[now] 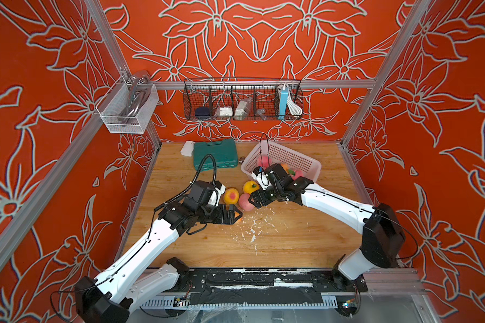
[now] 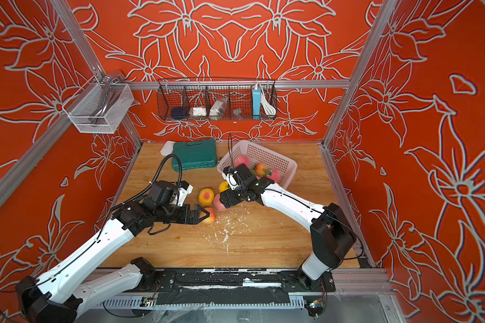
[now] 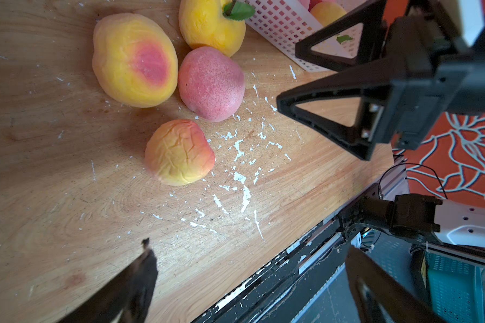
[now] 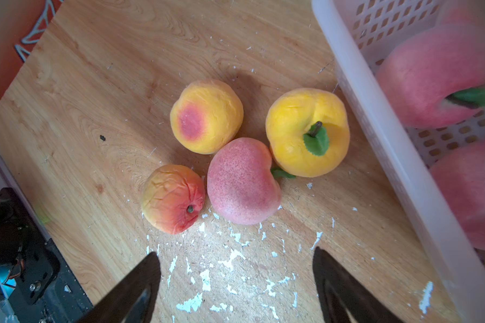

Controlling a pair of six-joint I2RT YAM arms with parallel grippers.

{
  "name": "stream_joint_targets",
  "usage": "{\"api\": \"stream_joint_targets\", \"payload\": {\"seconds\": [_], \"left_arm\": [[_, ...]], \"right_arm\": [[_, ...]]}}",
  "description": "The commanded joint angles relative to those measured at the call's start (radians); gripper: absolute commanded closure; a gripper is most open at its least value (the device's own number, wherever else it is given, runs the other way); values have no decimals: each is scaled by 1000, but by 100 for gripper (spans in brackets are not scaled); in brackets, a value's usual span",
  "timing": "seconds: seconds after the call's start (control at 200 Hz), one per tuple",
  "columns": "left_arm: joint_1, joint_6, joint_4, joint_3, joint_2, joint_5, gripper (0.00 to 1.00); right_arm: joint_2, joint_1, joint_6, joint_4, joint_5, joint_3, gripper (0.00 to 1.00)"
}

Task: Put the peaches into the basket
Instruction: Pick up the peach from the center of the board.

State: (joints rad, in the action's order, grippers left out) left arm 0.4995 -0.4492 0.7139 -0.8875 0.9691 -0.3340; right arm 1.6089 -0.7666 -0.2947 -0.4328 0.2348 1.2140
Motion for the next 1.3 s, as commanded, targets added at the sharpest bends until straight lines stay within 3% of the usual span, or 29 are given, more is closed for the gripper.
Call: {"api": "stream_joint_targets", "payload": {"seconds": [0.0, 0.776, 1.296], "left_arm": [[4, -1, -24, 11, 5, 1, 1], [4, 14, -41, 44, 8, -5, 1], [1, 16, -46, 47, 13, -1, 1]], "right_arm": [[41, -5, -28, 59, 31, -6, 13], [252, -14, -57, 97, 65, 95, 13], [304, -15, -63, 117, 73, 101, 14]]}}
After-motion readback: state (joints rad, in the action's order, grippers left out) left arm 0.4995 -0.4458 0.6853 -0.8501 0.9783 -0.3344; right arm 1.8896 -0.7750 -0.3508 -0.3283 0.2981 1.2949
